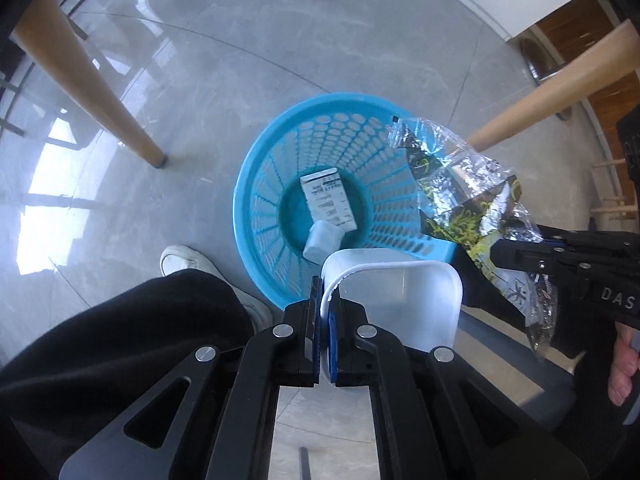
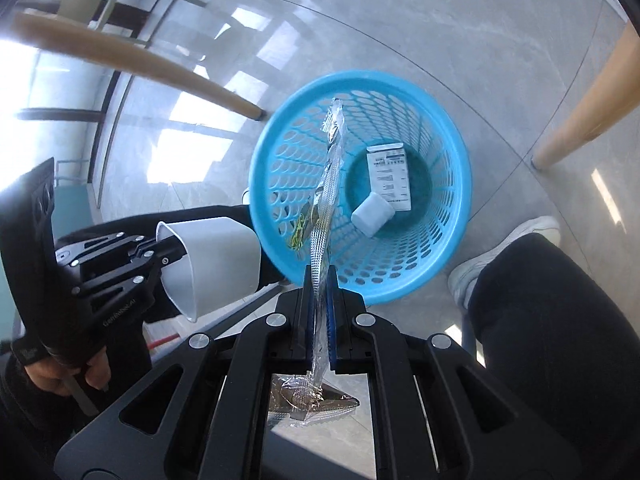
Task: Collect trash
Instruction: 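Carry the container and plastic bag down over the wastebasket with both tools, then open both tools to drop the container and bag into the wastebasket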
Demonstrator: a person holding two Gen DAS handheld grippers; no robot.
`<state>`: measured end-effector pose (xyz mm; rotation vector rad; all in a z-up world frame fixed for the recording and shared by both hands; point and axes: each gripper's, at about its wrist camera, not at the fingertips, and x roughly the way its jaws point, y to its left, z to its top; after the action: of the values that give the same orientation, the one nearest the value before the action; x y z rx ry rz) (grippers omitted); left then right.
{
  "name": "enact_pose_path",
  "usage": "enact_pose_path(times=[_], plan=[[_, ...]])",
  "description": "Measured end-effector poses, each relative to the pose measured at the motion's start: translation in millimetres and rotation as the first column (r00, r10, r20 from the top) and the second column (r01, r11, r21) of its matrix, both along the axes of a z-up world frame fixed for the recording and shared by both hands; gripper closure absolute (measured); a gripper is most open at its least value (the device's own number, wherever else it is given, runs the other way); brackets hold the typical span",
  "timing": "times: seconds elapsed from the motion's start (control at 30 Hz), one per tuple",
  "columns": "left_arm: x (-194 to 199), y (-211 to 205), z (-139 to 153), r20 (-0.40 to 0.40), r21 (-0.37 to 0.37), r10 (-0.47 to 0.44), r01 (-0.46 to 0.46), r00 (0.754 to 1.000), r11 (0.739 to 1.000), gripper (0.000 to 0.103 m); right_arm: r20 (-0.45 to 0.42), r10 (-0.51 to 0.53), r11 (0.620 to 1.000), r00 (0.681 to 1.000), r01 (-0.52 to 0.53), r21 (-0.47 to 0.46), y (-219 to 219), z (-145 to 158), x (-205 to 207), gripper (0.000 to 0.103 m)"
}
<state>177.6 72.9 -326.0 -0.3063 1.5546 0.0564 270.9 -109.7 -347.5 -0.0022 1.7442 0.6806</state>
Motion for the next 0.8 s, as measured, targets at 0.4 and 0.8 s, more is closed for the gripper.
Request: enact_pose_path(times=[0.4, 0.8], plan=[[23.5, 1.1, -44.2, -0.083, -0.004, 0.001, -0.002, 0.997, 1.000, 0.101, -0.053, -0.023, 0.999, 0.998, 0.022, -0.024, 13.0, -37.1, 18.4, 0.093], [20.1, 4.7, -59.3, -0.150, 0.017, 0.021, -0.018, 0.988, 1.000, 0.007, 0.001, -0.123, 0.992, 0.992, 0.123, -0.037, 3.3, -32.9, 30.6, 0.009]])
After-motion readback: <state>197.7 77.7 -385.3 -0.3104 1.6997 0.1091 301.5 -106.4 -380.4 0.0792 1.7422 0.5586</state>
